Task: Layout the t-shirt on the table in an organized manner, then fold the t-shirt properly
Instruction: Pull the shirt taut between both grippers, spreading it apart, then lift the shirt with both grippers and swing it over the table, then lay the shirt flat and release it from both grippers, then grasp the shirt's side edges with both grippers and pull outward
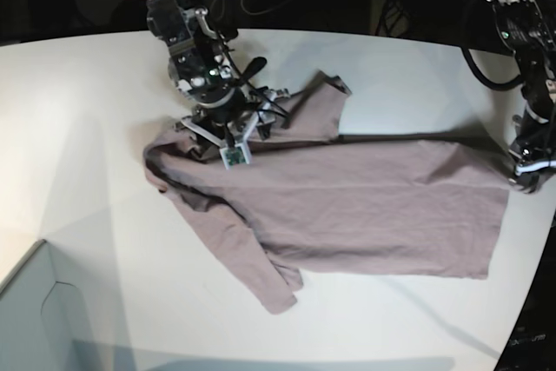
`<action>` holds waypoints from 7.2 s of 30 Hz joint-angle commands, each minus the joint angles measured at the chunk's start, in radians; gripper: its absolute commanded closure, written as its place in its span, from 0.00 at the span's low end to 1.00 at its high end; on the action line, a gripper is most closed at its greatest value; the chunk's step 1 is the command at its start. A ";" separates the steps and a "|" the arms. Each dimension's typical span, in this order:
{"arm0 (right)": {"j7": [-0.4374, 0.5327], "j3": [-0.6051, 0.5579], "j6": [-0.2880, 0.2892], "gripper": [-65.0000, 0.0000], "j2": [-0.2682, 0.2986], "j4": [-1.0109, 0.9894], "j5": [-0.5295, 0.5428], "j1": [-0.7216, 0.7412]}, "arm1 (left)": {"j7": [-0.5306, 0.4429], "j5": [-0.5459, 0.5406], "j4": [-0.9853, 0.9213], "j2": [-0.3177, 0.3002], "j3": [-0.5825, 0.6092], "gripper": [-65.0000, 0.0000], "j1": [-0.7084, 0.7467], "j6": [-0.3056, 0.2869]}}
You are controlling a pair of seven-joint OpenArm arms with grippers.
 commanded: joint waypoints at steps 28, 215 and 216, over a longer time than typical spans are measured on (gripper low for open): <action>0.042 0.202 -0.002 1.00 0.222 0.655 0.007 -0.496 | -0.025 -0.016 0.075 -0.004 -0.007 1.00 0.126 -0.007; 0.237 0.554 0.450 0.61 0.076 0.684 0.009 -0.873 | -0.111 -0.055 0.086 0.106 0.000 0.49 0.266 -0.007; 0.237 0.585 0.450 0.60 0.058 0.687 0.009 -0.841 | -0.111 -0.055 0.100 0.106 0.000 0.49 0.261 -0.007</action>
